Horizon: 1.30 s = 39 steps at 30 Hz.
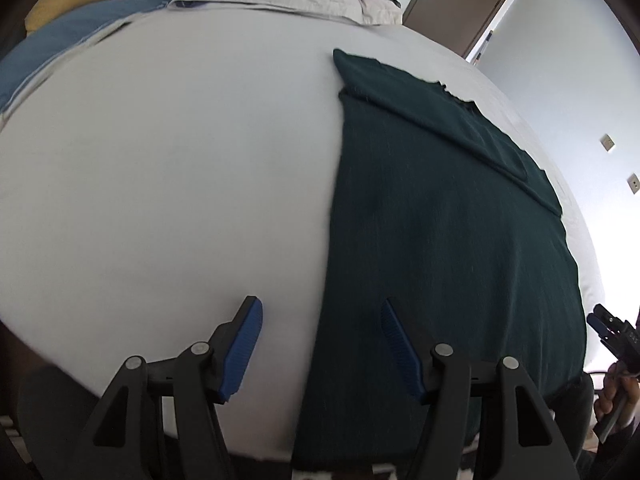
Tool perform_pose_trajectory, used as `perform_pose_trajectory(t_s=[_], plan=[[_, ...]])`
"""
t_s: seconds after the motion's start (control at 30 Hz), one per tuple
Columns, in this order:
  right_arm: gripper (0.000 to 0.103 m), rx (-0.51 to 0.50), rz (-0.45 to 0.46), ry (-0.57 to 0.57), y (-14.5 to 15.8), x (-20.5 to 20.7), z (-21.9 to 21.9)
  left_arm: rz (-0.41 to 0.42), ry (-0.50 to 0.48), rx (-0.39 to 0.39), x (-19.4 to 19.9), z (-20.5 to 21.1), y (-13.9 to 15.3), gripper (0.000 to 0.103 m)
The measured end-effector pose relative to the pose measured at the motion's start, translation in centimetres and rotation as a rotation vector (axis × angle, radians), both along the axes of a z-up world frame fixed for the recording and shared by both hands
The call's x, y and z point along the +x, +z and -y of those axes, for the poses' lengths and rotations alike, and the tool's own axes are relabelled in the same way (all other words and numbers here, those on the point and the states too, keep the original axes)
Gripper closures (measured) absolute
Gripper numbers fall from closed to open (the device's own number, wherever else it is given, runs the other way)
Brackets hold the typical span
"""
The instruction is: Fold small clothes
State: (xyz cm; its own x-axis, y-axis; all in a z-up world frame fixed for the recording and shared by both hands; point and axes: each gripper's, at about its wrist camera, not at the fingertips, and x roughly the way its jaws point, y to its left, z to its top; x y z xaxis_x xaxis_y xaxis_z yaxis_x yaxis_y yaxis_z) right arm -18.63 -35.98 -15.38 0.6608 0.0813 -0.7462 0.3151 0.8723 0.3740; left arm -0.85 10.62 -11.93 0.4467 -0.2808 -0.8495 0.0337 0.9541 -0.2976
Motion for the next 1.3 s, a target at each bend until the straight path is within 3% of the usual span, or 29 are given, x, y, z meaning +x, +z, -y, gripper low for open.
perform_pose_trajectory(t_s=[0.27,0.43,0.57,0.73,0.93,1.3], plan=[[0.041,0.099,-0.017,-0.044,-1.8,-4.7,1.4,-0.061,-0.044,-0.08,-1.9,-0.5,-0.3,0.042],[0.041,0.133,-0.029,-0.053,-2.2,-6.8,2.1,-0.092,-0.079,-0.1,-1.9,0.3,-0.5,0.059],[0.041,0.167,-0.056,-0.049,-2.3,-7.9,2.8,-0.104,-0.092,-0.108,-2.2,0.4,-0.5,0.064],[0.041,0.202,-0.094,-0.041,-2.7,-8.0,3.4,-0.123,-0.066,-0.153,-2.2,-0.8,-0.9,0.081],[0.042,0.254,-0.124,-0.035,-3.6,-8.3,3.6,-0.131,-0.071,-0.153,-2.2,-0.8,-0.9,0.091],[0.058,0.299,-0.173,-0.024,-5.0,-7.9,3.4,-0.124,-0.081,-0.15,-2.6,-1.1,-1.0,0.095]])
